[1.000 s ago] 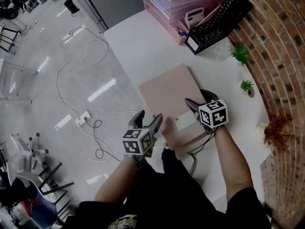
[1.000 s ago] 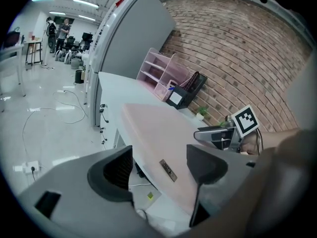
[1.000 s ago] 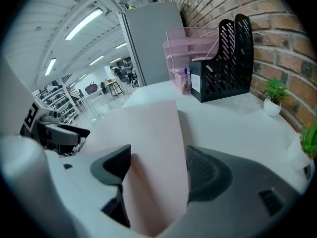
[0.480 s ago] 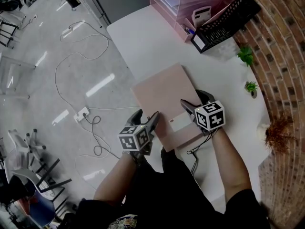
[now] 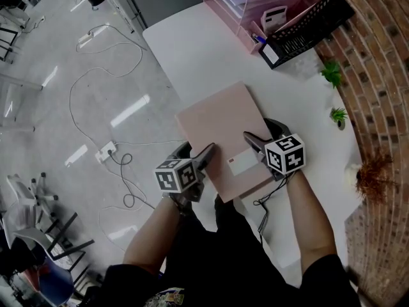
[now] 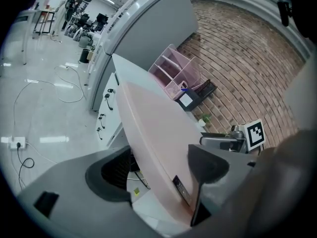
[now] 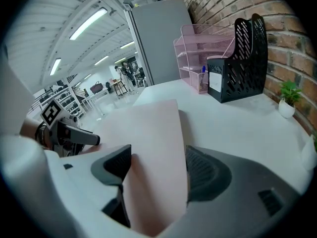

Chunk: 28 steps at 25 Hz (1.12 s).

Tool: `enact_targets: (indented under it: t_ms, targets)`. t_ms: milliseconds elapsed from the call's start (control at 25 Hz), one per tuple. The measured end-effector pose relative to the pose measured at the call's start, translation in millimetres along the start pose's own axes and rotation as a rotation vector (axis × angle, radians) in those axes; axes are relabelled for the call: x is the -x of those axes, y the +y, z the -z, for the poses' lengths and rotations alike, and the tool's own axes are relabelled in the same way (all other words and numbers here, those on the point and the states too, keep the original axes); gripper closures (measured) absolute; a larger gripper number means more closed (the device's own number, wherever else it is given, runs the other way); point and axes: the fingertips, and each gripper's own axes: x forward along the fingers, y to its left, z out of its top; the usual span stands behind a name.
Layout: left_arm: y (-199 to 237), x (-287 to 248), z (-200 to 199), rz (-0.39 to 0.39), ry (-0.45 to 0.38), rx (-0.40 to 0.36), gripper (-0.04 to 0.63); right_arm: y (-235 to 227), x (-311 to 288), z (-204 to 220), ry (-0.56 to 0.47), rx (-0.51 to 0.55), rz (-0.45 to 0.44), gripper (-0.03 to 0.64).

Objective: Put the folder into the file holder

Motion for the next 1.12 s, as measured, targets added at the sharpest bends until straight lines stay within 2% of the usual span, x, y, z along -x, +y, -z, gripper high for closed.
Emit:
enact_targets:
  t_ms: [240, 440, 560, 960, 1120]
  targets:
    - [9, -5, -14, 0.022, 0.005, 0.015, 0.241, 4, -3, -4, -0.014, -0.024, 0.016, 0.268]
    - [13, -12, -14, 0.096, 0.032, 0.095, 0.239, 5, -5, -4, -0.018, -0.027, 0.022, 0.272]
    - [11, -17, -16, 0.121, 0.045, 0.102, 0.239, 5, -5, -5, -0.018, -0.025, 0.024, 0.272]
    - [15, -9, -28, 0.119, 0.064, 0.153, 0.242, 16, -7, -5, -0.039, -0.048, 0.036, 0.268]
    - [14, 6, -40, 0.128, 0.021, 0.173, 0.287, 23, -8, -7, -0.06, -0.079, 0.017, 0.267]
